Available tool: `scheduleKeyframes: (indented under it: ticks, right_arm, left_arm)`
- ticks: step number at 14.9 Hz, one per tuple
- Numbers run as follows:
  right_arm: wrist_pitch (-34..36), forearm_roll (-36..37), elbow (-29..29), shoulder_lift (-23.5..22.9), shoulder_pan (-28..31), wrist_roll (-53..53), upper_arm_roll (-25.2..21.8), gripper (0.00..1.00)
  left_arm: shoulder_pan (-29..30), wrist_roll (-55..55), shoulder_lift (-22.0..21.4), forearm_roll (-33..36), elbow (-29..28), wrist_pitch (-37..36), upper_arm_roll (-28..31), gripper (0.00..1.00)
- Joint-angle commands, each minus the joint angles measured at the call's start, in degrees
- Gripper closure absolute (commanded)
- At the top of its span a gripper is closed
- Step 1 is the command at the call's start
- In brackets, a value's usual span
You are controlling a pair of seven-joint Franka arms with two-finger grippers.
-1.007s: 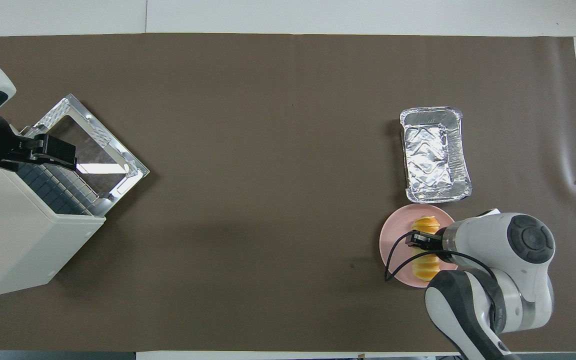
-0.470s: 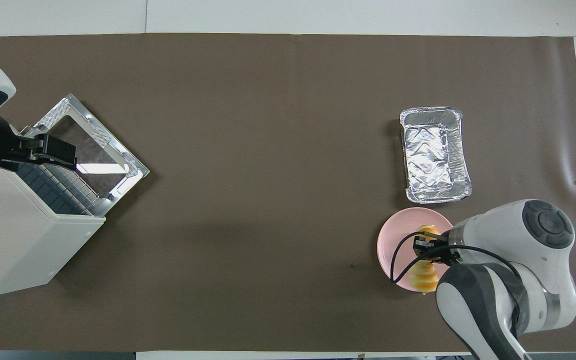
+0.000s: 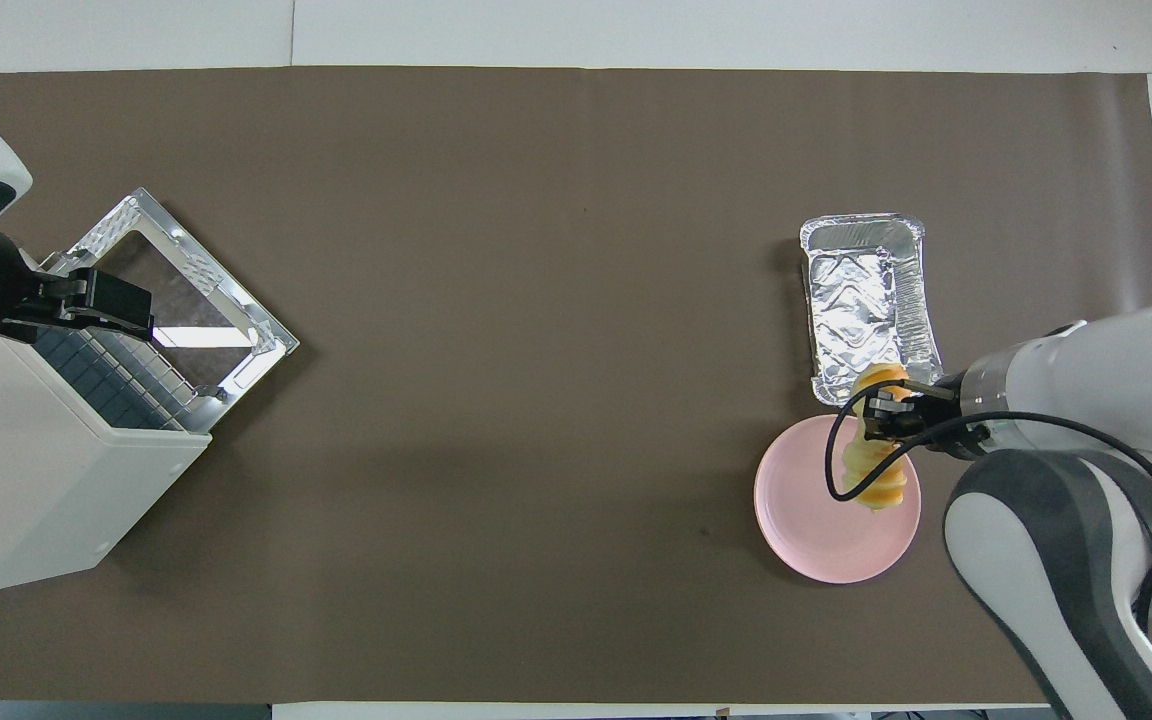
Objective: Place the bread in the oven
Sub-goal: 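Lift the bread roll with the right gripper and lower it into the foil tray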
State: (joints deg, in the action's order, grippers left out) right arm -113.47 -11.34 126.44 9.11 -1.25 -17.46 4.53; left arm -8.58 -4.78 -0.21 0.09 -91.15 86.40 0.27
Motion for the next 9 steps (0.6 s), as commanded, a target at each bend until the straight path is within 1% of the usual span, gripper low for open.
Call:
scheduleKeyframes:
  ticks: [1,3,6,9]
  right_arm:
    - [-0.3,2.0,-11.2,-10.5,1.2,2.4,0.3,1.00]
    - [-2.6,2.1,-14.5,-14.5,1.3,3.2,0.2,1.00]
    - [-10.2,3.2,-14.4,-17.8,0.9,5.0,0.2,1.00]
    - [-13.3,6.7,-14.6,-20.3,0.5,5.4,0.3,1.00]
  left_arm:
    - [0.6,0.4,-0.6,-1.0,-0.1,0.3,-0.2,0.00]
    - [0.7,0.4,-0.6,-1.0,-0.1,0.3,-0.2,0.00]
    - [0.6,0.4,-0.6,-1.0,-0.1,0.3,-0.2,0.00]
    - [0.6,0.4,-0.6,-1.0,-0.1,0.3,-0.2,0.00]
